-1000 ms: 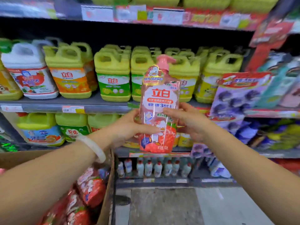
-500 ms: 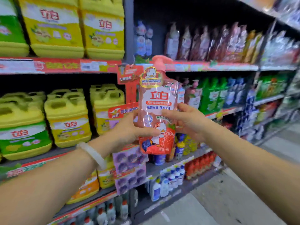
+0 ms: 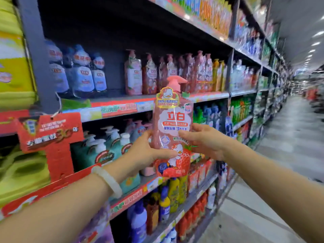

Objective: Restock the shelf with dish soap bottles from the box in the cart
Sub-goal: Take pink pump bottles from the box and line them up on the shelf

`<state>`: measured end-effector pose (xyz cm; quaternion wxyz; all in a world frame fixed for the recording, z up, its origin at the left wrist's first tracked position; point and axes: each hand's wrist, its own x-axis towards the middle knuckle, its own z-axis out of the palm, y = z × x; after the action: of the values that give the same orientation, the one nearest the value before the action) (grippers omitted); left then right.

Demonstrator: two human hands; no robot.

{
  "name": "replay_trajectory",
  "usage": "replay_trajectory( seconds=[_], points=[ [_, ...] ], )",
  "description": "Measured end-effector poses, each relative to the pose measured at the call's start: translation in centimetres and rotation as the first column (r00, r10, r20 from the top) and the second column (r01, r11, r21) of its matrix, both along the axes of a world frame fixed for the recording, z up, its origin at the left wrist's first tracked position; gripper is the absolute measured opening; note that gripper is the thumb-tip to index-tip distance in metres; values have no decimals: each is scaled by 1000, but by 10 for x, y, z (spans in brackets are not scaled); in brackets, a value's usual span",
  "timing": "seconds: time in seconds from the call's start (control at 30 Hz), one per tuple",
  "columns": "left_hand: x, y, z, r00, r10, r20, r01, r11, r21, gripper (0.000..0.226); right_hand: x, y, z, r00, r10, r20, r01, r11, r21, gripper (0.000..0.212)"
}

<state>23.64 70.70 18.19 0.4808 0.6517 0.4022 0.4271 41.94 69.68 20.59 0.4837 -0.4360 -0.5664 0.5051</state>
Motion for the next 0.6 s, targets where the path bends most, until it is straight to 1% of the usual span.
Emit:
replay_trajectory(
  seconds=[0.07,0.1,0.2,0.27,0.3,0.33,0.43,0.47,0.5,0.53,0.6],
  points=[
    [10,33,13,1000,5,-18,-4,999,50,73,10,29,12,1000,-19,4,18,1000,24,32],
    [16,47,21,1000,4,-26,-3,998,70,72,16,44,17,1000,-25,6,25,999,41,30],
    [32,85,41,999,7,-49,-2,994,112,71,34,82,35,1000,-26,1,26,997,79,15],
    [43,107,53,999,7,-50,-1,990,138,59,44,103,47,1000,-17,3,17,993,114,13],
    [50,116,60,999,8,-39,-2,989,151,52,49,114,54,1000,-20,4,19,991,133,16],
    [57,125,68,1000,9,-24,-6,988,156,47,55,125,61,1000,-28,4,27,988,153,23],
    [80,153,88,999,39,-26,-34,986,166,39,74,161,84,999,-41,-9,42,981,189,65],
    [87,163,95,998,52,-37,-45,983,177,38,80,173,92,999,-34,-16,37,978,207,69],
    [94,173,103,997,62,-44,-53,981,187,37,88,187,99,999,-21,-25,27,974,227,66],
    [100,184,112,996,76,-51,-64,978,197,37,96,202,106,1000,0,-28,7,970,244,58],
    [113,204,128,990,114,-83,-94,971,220,41,110,232,119,997,75,-16,-68,961,269,34]
  ],
)
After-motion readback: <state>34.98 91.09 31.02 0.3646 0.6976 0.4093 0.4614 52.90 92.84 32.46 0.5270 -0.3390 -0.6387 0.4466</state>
